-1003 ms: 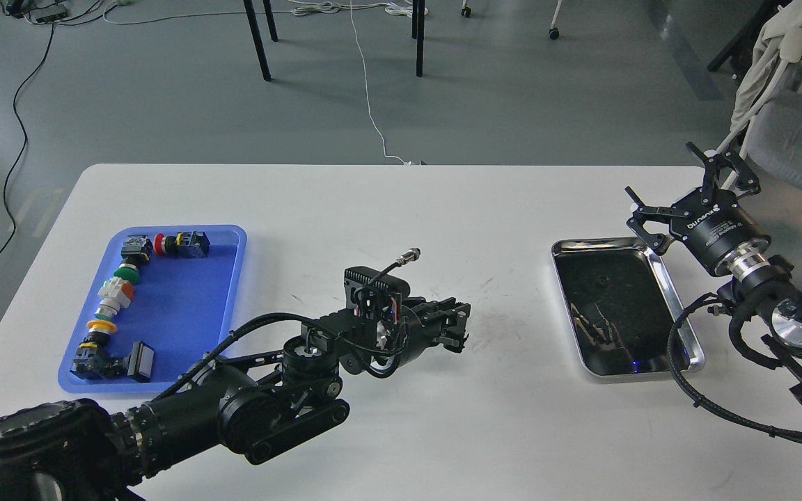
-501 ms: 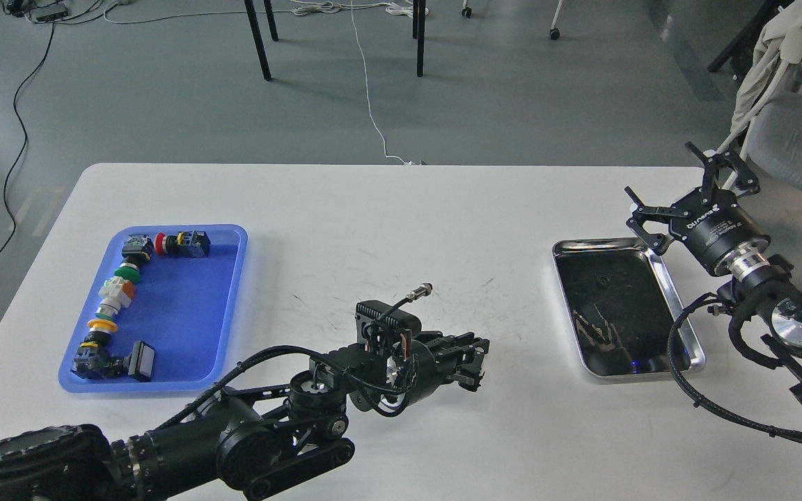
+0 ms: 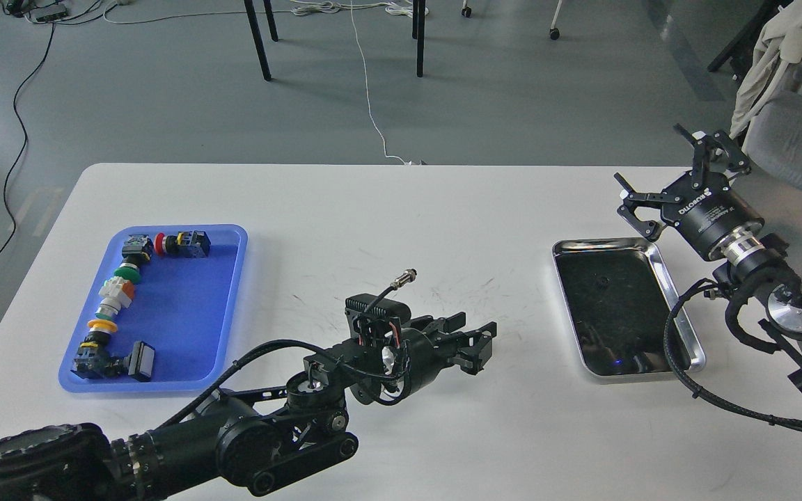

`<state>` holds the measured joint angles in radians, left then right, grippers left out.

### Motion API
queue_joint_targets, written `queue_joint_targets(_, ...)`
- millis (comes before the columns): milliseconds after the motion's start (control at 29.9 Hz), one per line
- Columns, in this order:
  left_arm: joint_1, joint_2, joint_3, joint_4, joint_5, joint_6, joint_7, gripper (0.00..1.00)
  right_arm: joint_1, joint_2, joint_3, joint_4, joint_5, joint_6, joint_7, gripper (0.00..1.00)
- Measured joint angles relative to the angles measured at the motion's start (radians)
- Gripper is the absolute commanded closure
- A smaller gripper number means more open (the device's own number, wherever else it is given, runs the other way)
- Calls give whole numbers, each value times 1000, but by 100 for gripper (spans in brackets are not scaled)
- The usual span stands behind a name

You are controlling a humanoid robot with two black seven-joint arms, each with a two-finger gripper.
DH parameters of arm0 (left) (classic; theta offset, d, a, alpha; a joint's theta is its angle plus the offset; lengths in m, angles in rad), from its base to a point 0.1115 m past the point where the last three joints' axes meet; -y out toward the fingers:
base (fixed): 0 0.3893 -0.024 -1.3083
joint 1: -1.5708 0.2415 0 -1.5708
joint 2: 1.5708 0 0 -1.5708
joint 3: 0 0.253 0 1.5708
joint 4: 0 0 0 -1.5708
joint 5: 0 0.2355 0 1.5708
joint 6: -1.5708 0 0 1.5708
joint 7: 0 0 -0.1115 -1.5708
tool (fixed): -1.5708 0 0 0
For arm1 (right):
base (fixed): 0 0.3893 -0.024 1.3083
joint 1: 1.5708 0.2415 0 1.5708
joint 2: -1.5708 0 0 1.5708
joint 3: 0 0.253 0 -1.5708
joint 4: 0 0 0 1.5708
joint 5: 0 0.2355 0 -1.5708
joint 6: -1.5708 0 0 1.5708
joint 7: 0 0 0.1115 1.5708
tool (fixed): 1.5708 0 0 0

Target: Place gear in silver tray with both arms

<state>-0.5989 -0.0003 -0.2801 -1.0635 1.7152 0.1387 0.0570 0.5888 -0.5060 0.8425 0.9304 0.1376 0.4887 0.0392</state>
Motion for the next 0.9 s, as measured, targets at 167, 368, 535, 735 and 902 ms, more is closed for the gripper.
queue_joint_targets(167,-28,0,-187,-2,-132,14,10,2,113,-40,-102,78,-156,0,-2,2)
queue_joint_targets(368,-120,89,-361,-61,-389,16,34,2,370,-164,-468,173,-388,0,-8,2)
queue_joint_targets(535,-147,321,-374,-156,-520,18,34,2,616,-183,-817,265,-700,0,-23,2)
queue_joint_targets(735,-140,456,-369,-277,-529,20,24,2,925,-44,-1281,419,-898,0,-94,2)
queue_joint_targets(902,-128,466,-379,-313,-530,43,24,2,1029,141,-1461,419,-892,0,-93,2)
